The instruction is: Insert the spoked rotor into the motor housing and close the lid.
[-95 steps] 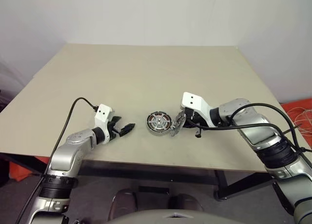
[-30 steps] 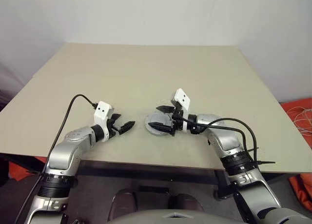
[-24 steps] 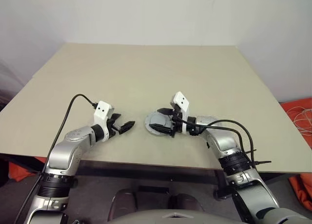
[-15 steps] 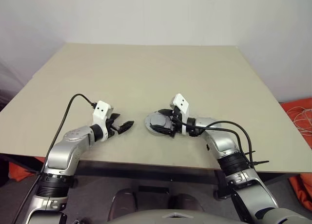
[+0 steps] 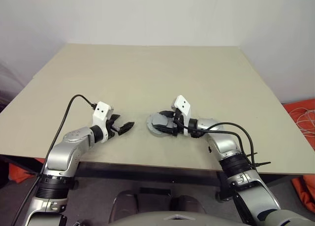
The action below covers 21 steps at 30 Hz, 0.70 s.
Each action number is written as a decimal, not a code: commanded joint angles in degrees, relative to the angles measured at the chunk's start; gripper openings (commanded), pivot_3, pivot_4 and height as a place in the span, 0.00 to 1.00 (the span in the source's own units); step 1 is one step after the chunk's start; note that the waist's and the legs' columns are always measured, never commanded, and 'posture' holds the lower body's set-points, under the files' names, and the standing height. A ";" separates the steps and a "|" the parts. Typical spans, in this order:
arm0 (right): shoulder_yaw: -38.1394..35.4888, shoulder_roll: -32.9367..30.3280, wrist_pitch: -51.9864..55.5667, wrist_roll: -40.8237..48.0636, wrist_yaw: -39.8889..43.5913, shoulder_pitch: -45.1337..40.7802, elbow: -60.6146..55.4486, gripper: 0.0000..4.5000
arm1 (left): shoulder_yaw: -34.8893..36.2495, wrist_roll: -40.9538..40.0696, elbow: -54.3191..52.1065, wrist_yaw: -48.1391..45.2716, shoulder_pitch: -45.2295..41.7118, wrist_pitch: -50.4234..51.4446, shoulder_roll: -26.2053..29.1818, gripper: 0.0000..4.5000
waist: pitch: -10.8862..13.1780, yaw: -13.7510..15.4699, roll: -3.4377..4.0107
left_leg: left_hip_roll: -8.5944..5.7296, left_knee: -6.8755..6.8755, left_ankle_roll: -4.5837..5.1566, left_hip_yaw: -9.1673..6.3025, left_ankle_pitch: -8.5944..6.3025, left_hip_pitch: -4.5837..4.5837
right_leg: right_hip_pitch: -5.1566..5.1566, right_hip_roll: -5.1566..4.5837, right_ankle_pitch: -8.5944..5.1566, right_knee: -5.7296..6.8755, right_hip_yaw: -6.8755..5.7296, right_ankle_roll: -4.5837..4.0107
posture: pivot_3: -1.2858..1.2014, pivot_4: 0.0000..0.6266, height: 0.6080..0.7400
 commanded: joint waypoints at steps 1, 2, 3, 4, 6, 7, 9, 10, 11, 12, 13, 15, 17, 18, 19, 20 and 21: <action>-1.75 0.44 -1.37 1.84 0.33 -1.53 -1.40 0.69 | 1.22 -0.03 -0.57 0.11 -1.11 -1.05 0.45 1.00 | 0.00 0.00 0.00 | 0.00 0.00 0.00 0.00 0.00 0.00 | 0.00 0.00 0.00 0.00 0.00 0.00 | 0.52 0.00 1.00; -1.84 0.45 -1.35 1.96 0.43 -1.55 -1.55 0.69 | 1.21 0.00 -0.53 0.10 -1.10 -1.09 0.45 1.00 | 0.00 0.00 0.00 | 0.00 0.00 0.00 0.00 0.00 0.00 | -0.01 0.00 0.00 0.00 0.00 0.00 | 0.52 0.00 1.00; -1.86 0.43 -1.56 1.90 0.54 -1.57 -1.57 0.69 | 1.22 0.01 -0.52 0.10 -1.07 -1.12 0.43 1.00 | 0.00 0.00 0.00 | 0.00 0.00 0.00 0.00 0.00 -0.01 | -0.01 0.00 0.00 0.00 0.00 0.00 | 0.52 0.00 1.00; -1.79 0.35 -1.52 1.85 0.82 -1.56 -1.63 0.69 | 1.22 -0.01 -0.53 0.09 -1.03 -1.13 0.40 1.00 | 0.00 0.00 0.00 | 0.00 0.00 0.00 0.00 0.00 -0.01 | -0.02 0.00 0.01 0.00 0.00 -0.01 | 0.52 0.00 1.00; -1.53 0.14 -1.56 1.59 1.30 -1.42 -1.95 0.69 | 1.16 0.00 -0.58 0.05 -0.97 -1.11 0.39 1.00 | 0.00 0.00 0.00 | 0.00 -0.01 0.01 0.00 0.00 -0.03 | -0.03 0.00 0.03 0.00 0.00 -0.05 | 0.52 0.00 1.00; -1.53 0.14 -1.53 1.53 1.35 -1.40 -2.02 0.69 | 1.14 0.00 -0.58 0.02 -0.97 -1.13 0.40 1.00 | 0.00 0.00 0.00 | 0.00 -0.02 0.01 0.00 -0.01 -0.04 | -0.05 0.00 0.03 -0.01 0.00 -0.06 | 0.52 0.00 1.00; -1.60 0.21 -1.69 1.00 0.78 -1.60 -1.64 0.69 | 1.16 -0.01 -0.44 0.03 -1.07 -1.17 0.31 1.00 | 0.00 0.00 0.00 | 0.00 -0.05 0.01 0.01 -0.01 -0.05 | -0.06 0.00 0.03 -0.03 0.00 -0.07 | 0.52 0.00 1.00; -1.58 0.26 -1.95 0.53 0.29 -1.79 -1.17 0.69 | 1.15 -0.02 -0.41 0.02 -1.08 -1.20 0.29 1.00 | 0.00 0.01 0.00 | 0.00 -0.06 0.01 0.01 -0.01 -0.05 | -0.06 0.00 0.04 -0.04 0.00 -0.07 | 0.52 0.00 1.00; -1.48 0.31 -2.50 0.05 -0.05 -1.94 -0.63 0.69 | 1.15 -0.04 -0.46 0.02 -1.05 -1.20 0.28 1.00 | 0.00 0.01 0.00 | 0.00 -0.06 0.01 0.01 -0.01 -0.05 | -0.06 0.00 0.05 -0.04 0.00 -0.09 | 0.52 0.00 1.00; -1.26 0.33 -3.10 -0.46 -0.31 -2.07 0.01 0.69 | 1.14 -0.05 -0.48 0.02 -1.03 -1.20 0.29 1.00 | 0.00 0.00 0.00 | 0.00 -0.07 0.01 0.01 -0.01 -0.05 | -0.06 0.00 0.10 -0.05 0.00 -0.18 | 0.52 0.00 1.00; -1.12 0.43 -3.54 -1.00 -0.90 -2.27 0.75 0.69 | 1.15 -0.07 -0.50 0.04 -1.03 -1.18 0.28 1.00 | 0.00 0.00 0.00 | -0.01 -0.07 0.01 0.01 -0.01 -0.05 | -0.06 0.00 0.11 -0.05 0.00 -0.19 | 0.52 0.00 1.00; -0.76 0.58 -4.89 -2.41 -2.35 -2.80 2.51 0.69 | 1.15 -0.10 -0.54 0.04 -1.04 -1.14 0.30 1.00 | 0.00 -0.02 0.00 | 0.00 -0.07 0.01 0.02 0.00 -0.04 | -0.07 0.00 0.08 -0.05 0.00 -0.15 | 0.52 0.00 1.00; -0.46 0.71 -6.40 -3.44 -3.07 -3.15 3.89 0.69 | 1.14 -0.05 -0.48 0.06 -0.95 -1.24 0.29 1.00 | 0.00 -0.03 0.00 | 0.00 -0.07 -0.01 0.02 0.00 -0.01 | -0.06 0.00 0.00 -0.05 0.00 0.00 | 0.52 0.00 1.00; -0.39 0.76 -6.83 -3.60 -3.04 -3.21 4.22 0.69 | 1.14 -0.02 -0.45 0.08 -0.91 -1.29 0.27 1.00 | 0.00 -0.04 0.00 | 0.00 -0.07 -0.02 0.02 0.01 0.01 | -0.05 0.00 0.00 -0.04 0.00 0.00 | 0.52 0.00 1.00; -0.37 0.78 -6.92 -3.49 -2.75 -3.27 4.38 0.69 | 1.14 0.01 -0.39 0.07 -0.91 -1.34 0.29 1.00 | 0.00 -0.05 0.00 | 0.00 -0.07 -0.02 0.02 0.02 0.02 | -0.04 0.00 -0.01 -0.04 0.00 0.01 | 0.52 0.00 1.00; -0.29 0.75 -6.95 -3.36 -2.39 -3.32 4.50 0.69 | 1.16 0.03 -0.32 0.05 -0.91 -1.39 0.30 1.00 | 0.00 -0.06 0.00 | 0.00 -0.06 -0.03 0.02 0.02 0.03 | -0.03 0.00 -0.01 -0.04 0.00 0.01 | 0.52 0.00 1.00; -0.12 0.61 -6.88 -3.29 -1.93 -3.31 4.55 0.69 | 1.18 0.08 -0.24 0.03 -0.90 -1.46 0.35 1.00 | 0.00 -0.06 0.00 | 0.00 -0.06 -0.03 0.02 0.02 0.04 | -0.02 0.00 -0.01 -0.04 0.00 0.01 | 0.52 0.00 1.00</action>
